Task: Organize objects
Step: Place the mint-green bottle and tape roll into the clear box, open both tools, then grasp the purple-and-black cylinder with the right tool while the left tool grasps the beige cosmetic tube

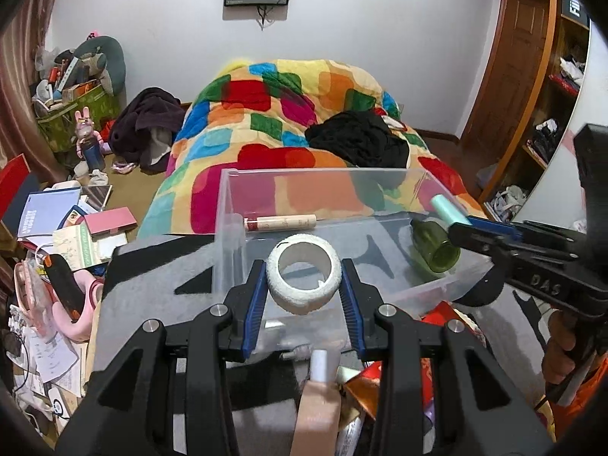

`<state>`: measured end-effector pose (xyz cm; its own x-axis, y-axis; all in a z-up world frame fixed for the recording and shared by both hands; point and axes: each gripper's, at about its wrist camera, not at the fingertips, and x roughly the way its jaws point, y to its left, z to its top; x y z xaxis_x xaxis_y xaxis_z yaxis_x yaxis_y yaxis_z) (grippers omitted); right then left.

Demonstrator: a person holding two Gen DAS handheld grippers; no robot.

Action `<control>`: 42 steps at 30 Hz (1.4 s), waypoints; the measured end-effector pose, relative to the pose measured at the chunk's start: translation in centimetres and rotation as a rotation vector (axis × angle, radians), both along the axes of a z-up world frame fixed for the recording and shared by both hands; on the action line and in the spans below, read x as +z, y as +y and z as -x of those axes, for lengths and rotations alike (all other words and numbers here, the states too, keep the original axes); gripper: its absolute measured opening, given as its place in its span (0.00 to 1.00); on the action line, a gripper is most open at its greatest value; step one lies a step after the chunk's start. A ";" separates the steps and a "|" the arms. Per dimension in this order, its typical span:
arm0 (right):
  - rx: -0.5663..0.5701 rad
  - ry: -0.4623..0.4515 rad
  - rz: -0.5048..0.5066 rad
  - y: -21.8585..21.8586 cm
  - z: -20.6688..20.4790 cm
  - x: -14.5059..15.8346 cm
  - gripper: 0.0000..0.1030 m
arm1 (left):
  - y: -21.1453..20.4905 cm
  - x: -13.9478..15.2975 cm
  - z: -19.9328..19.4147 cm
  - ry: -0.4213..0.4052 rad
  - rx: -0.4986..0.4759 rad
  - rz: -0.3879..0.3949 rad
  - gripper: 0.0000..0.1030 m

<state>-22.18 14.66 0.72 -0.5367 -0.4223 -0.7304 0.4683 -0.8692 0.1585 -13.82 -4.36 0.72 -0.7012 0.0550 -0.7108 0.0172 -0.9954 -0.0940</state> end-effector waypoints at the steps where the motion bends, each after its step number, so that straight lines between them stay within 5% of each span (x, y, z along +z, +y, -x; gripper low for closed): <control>1: 0.004 -0.010 -0.007 -0.4 0.3 -0.3 0.22 | 0.2 -0.2 0.4 -0.010 0.000 0.009 0.36; 17: 0.023 -0.118 -0.048 -2.9 2.2 -3.3 0.22 | 0.7 -2.0 2.3 -0.082 -0.021 -0.001 0.37; 23: 0.019 -0.113 -0.067 -3.2 2.1 -3.2 0.23 | 0.5 -1.8 2.2 -0.085 -0.020 -0.028 0.54; 42: 0.051 0.031 -0.005 0.1 -3.8 0.8 0.63 | 0.5 0.6 -3.3 0.004 -0.013 0.007 0.82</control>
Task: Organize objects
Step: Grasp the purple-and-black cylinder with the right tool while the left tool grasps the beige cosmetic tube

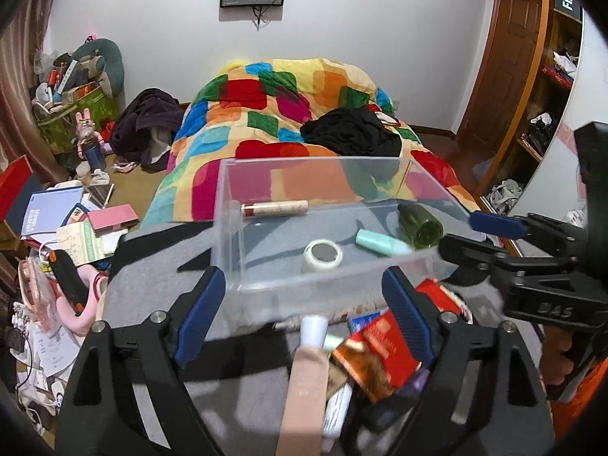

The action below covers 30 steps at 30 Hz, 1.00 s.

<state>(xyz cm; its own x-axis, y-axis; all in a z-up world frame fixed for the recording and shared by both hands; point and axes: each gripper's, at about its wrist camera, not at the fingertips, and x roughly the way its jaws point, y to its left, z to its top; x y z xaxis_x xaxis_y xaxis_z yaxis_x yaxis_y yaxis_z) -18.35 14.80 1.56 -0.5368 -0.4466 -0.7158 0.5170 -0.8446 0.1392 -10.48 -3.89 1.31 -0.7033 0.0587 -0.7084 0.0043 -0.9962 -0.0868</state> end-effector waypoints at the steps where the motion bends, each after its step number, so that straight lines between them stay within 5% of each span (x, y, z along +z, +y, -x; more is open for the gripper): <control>1: 0.005 0.001 0.003 0.2 -0.4 0.0 0.64 | -0.1 -0.1 -0.4 -0.004 0.000 0.004 0.82; 17: 0.186 -0.126 -0.028 -0.3 -7.1 -5.6 0.65 | -1.7 -6.9 -6.6 -0.143 0.009 -0.025 0.83; 22: 0.251 -0.120 -0.042 -1.9 -7.7 -6.1 0.65 | -2.1 -7.0 -7.4 -0.147 0.002 -0.029 0.48; 26: 0.285 -0.110 -0.081 -3.0 -7.7 -6.4 0.64 | -1.8 -7.2 -8.3 -0.139 0.009 0.051 0.35; 30: 0.312 -0.114 -0.114 -3.1 -8.1 -6.6 0.39 | -2.1 -7.1 -9.4 -0.134 0.012 0.062 0.24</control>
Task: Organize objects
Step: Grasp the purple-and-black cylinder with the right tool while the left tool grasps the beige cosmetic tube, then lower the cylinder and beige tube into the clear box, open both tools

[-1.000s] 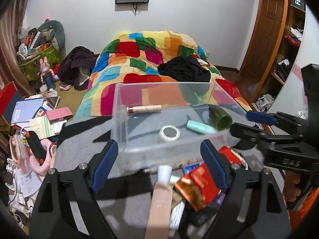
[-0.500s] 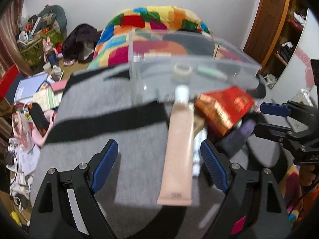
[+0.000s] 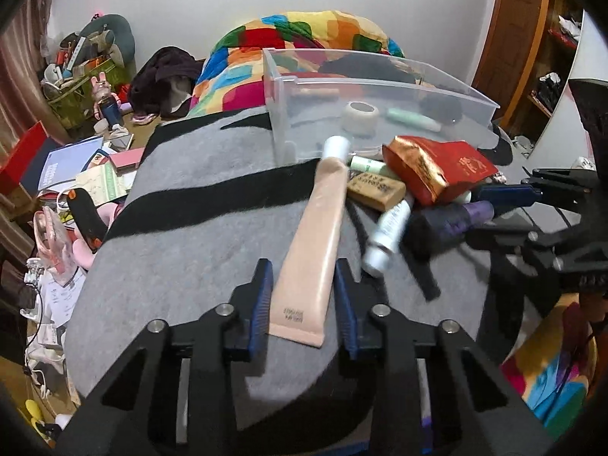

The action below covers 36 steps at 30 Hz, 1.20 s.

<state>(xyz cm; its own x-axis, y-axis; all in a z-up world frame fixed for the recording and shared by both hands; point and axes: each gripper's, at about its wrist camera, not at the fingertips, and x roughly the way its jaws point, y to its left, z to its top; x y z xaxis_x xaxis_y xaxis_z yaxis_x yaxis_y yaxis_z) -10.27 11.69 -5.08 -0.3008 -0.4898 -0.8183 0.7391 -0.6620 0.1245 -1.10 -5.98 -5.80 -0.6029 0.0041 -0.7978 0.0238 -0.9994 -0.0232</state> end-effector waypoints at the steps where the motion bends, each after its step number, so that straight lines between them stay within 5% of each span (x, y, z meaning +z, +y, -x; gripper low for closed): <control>1: 0.005 -0.005 -0.004 0.2 -0.2 0.0 0.33 | -0.2 0.1 -0.4 0.001 0.003 0.004 0.17; 4: 0.019 -0.017 -0.011 0.7 -0.7 -0.1 0.25 | -0.7 0.2 -1.2 -0.007 0.005 -0.003 0.08; 12: 0.105 -0.036 0.022 1.8 -2.7 0.4 0.21 | -0.5 1.0 -3.4 -0.019 -0.047 0.069 0.08; 14: 0.094 -0.028 0.036 2.0 -2.5 0.7 0.27 | -0.6 1.7 -3.0 0.002 -0.048 0.073 0.14; 16: 0.084 -0.023 0.052 1.7 -2.1 1.0 0.40 | -0.7 2.2 -2.3 0.013 -0.046 0.066 0.30; 19: 0.084 -0.019 0.074 1.0 -1.4 1.2 0.41 | -1.0 2.7 0.0 0.023 -0.041 0.044 0.47; 29: 0.070 -0.078 0.068 -2.0 -0.3 -0.5 0.41 | -2.9 0.2 8.9 -0.145 -0.039 -0.097 0.47; 33: 0.049 -0.082 0.079 -2.0 -0.2 -0.8 0.30 | -2.4 -0.3 10.0 -0.147 -0.051 -0.073 0.44; 36: 0.048 -0.066 0.079 -1.9 -0.6 -0.8 0.23 | -1.6 -0.3 9.8 -0.131 -0.067 -0.038 0.24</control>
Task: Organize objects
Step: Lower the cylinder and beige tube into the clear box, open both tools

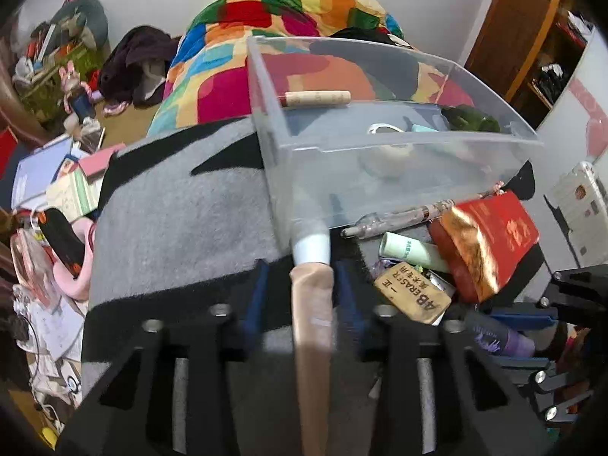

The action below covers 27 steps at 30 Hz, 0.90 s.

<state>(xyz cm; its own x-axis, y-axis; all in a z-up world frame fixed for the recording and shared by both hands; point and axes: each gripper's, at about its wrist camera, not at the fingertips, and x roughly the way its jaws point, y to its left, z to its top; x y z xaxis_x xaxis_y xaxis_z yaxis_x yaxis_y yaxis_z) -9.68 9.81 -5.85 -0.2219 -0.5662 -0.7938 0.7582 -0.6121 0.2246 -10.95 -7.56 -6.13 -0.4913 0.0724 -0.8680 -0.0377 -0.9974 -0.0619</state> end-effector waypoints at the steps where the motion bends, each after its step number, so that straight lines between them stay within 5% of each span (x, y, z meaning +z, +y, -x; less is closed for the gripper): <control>1: -0.002 0.005 -0.003 0.1 -0.1 0.1 0.23 | 0.1 0.0 -0.1 0.005 -0.002 0.003 0.20; 10: -0.060 0.052 0.027 2.8 -1.1 1.4 0.23 | 0.0 1.4 -3.4 0.079 0.045 0.034 0.20; 27: -0.264 0.138 0.141 5.9 2.8 7.0 0.23 | 1.7 10.8 -4.9 0.343 0.046 0.002 0.20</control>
